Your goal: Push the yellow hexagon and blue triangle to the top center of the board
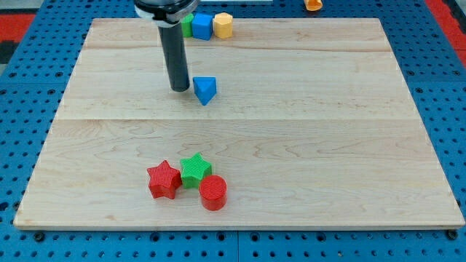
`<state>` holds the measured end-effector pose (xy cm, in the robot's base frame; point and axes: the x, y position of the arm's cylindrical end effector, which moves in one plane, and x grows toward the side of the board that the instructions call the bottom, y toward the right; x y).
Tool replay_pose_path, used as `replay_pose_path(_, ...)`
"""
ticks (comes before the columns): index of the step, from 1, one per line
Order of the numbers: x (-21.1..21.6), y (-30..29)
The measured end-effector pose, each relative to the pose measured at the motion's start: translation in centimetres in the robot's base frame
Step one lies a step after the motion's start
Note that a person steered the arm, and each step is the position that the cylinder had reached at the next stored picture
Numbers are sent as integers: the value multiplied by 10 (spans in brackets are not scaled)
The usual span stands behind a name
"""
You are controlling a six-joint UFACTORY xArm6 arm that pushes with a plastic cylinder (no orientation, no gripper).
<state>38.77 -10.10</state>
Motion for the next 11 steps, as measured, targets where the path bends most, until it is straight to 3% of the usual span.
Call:
replay_pose_path(1, 31, 16)
replay_pose_path(3, -37, 77)
replay_pose_path(5, -25, 99)
replay_pose_path(6, -75, 146)
replay_pose_path(9, -138, 145)
replay_pose_path(11, -148, 244)
